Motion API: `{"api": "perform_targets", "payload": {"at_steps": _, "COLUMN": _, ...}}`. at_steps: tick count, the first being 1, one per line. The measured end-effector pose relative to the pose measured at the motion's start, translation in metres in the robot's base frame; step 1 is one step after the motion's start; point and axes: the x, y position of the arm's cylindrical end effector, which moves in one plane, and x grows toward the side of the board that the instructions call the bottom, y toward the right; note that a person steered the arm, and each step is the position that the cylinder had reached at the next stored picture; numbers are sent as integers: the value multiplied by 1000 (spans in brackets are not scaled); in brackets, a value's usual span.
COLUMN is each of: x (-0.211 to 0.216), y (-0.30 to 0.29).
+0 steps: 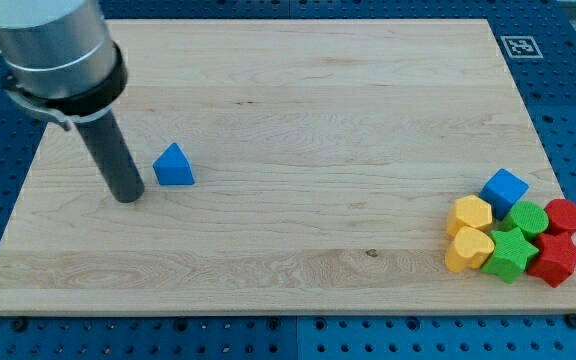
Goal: Push the blue triangle diagonally above left to the yellow hexagon
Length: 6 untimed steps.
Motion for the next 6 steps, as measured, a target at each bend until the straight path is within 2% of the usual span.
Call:
{"api": "perform_targets", "payload": {"at_steps": 2, "x": -15, "y": 52}}
{"api": "perform_targets", "payload": {"at_steps": 3, "x": -18, "y": 48}}
{"api": "perform_targets", "payload": {"at_steps": 6, "x": -29, "y": 153}}
